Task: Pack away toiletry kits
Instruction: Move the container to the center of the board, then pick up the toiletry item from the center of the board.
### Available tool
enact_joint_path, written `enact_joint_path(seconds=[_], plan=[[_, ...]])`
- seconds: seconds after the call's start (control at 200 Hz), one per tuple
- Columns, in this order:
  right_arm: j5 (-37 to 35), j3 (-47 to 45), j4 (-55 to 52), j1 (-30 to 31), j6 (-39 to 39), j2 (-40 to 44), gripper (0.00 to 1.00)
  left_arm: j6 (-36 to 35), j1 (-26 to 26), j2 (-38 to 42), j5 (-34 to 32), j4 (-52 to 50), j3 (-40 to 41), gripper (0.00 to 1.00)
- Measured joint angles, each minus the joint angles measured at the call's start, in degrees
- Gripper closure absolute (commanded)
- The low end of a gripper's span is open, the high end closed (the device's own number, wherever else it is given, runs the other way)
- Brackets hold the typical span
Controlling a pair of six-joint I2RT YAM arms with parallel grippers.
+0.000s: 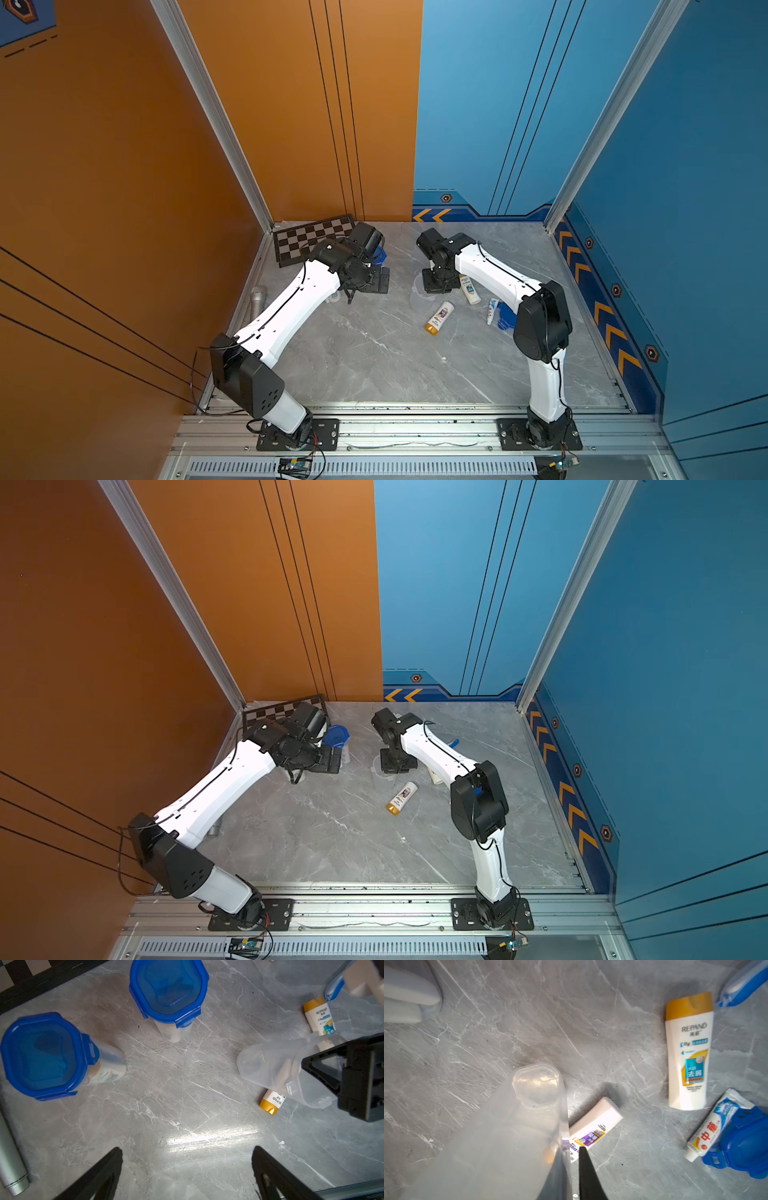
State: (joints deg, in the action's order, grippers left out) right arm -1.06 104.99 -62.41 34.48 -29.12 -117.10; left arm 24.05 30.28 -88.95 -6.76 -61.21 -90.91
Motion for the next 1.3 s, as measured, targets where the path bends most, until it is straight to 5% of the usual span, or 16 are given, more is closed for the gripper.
enact_joint_path(seconds=[0.501, 0.801, 0.976, 1.301], plan=[[-0.57, 0.11, -0.02, 0.35, -2.51, 0.66, 0.45, -0.04, -1.09, 0.35, 1.14, 0.63, 0.85, 0.01], [-0.76, 1.55, -1.18, -1.03, -2.75, 8.0, 0.22, -0.66, -0.87, 0.31, 7.91, 0.63, -1.57, 0.01], [-1.75, 1.81, -3.26, -6.8, -0.87, 13.07, 0.12, -0.63, 0.87, -0.22, 12.15, 0.98, -3.34, 0.01], [-3.5, -8.22, -4.07, -22.45, 6.95, 13.9, 0.09, 0.28, 4.72, -3.8, 15.65, 1.16, -5.44, 0.01]])
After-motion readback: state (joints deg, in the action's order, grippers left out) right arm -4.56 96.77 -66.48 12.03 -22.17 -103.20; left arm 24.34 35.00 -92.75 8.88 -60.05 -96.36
